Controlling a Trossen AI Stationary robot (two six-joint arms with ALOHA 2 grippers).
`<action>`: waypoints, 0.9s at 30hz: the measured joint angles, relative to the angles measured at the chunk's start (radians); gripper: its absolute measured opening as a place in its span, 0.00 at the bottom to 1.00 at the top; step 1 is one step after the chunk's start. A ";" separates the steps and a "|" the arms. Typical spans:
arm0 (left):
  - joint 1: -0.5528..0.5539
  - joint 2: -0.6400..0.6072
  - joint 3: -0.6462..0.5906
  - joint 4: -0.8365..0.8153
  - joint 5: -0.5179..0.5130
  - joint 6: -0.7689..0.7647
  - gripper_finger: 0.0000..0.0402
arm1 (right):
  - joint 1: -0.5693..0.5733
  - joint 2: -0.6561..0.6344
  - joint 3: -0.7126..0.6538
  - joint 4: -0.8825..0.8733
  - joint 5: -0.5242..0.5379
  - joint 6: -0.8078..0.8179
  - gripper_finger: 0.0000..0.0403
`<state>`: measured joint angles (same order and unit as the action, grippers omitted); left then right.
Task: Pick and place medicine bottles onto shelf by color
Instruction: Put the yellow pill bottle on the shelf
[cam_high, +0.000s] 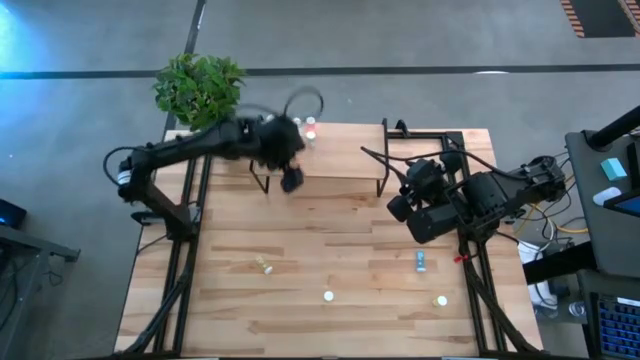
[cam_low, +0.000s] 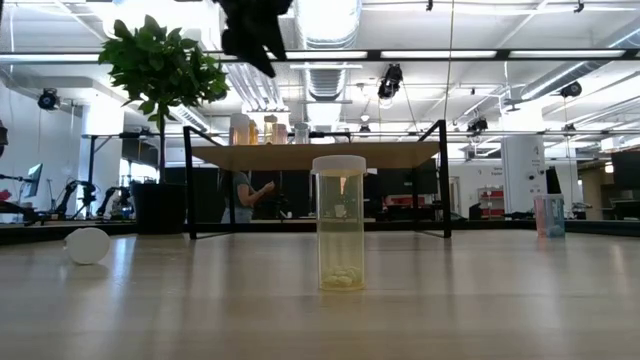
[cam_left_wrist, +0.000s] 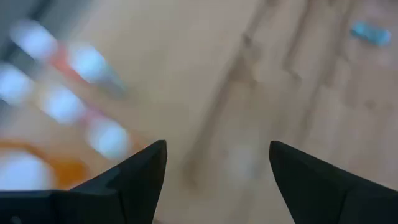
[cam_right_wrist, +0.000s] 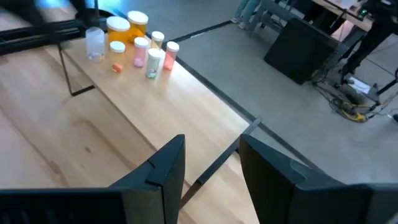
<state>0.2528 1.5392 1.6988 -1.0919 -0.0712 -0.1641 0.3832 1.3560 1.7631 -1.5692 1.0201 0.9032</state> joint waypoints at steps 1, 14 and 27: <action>-0.035 -0.011 -0.024 -0.013 -0.002 -0.054 0.67 | 0.000 0.000 -0.009 0.000 0.000 0.016 0.36; -0.577 -0.156 -0.405 -0.008 -0.066 -0.526 0.67 | 0.032 0.002 -0.224 0.169 -0.019 0.058 0.36; -0.650 0.070 -0.533 0.572 0.064 -0.304 0.67 | 0.037 0.003 -0.301 0.450 -0.262 -0.102 0.36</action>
<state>-0.3969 1.6097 1.1660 -0.5199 -0.0073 -0.4680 0.4200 1.3587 1.4620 -1.1192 0.7581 0.8012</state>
